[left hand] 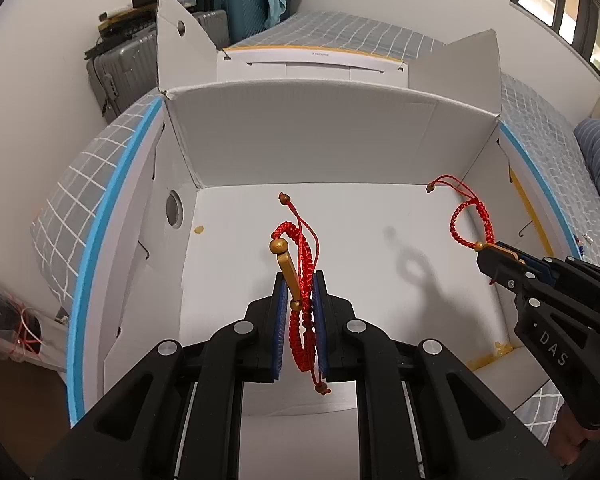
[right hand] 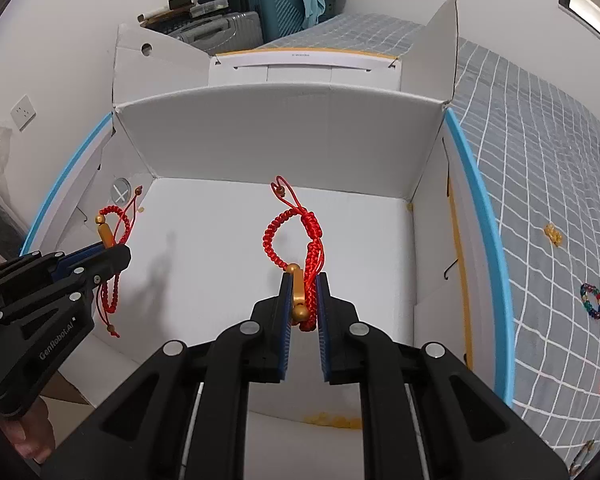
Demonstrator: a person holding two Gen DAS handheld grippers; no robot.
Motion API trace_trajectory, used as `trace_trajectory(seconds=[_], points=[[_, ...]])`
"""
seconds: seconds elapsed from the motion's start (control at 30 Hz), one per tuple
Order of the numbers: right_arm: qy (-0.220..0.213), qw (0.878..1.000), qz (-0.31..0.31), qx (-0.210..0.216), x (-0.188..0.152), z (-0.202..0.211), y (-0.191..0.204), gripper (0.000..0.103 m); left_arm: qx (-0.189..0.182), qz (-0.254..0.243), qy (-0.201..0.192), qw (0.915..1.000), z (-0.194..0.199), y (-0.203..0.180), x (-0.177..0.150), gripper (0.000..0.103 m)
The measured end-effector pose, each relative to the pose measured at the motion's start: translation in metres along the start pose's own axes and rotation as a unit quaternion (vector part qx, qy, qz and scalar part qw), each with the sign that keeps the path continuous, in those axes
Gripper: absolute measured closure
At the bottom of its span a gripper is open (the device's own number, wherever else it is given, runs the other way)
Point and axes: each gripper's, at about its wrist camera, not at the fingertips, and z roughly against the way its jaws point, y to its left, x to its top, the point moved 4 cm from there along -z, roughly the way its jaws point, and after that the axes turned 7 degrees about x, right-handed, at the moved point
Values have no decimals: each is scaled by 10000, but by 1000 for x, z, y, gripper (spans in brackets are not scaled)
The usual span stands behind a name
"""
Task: Organize jewelry
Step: 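Open both tools to drop the red cord bracelets into the box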
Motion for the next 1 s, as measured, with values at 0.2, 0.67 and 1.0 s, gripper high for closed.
trace_trajectory(seconds=[0.2, 0.67, 1.0], points=[[38, 10000, -28, -11, -1, -3, -2, 89, 9, 15, 26, 10000, -4, 1, 0, 89], [-337, 9994, 13, -101, 6, 19, -2, 38, 52, 229, -201, 9995, 14, 8, 5, 41], [-836, 9961, -10, -293, 9, 52, -15, 11, 77, 277, -610, 9977, 39, 1, 11, 14]])
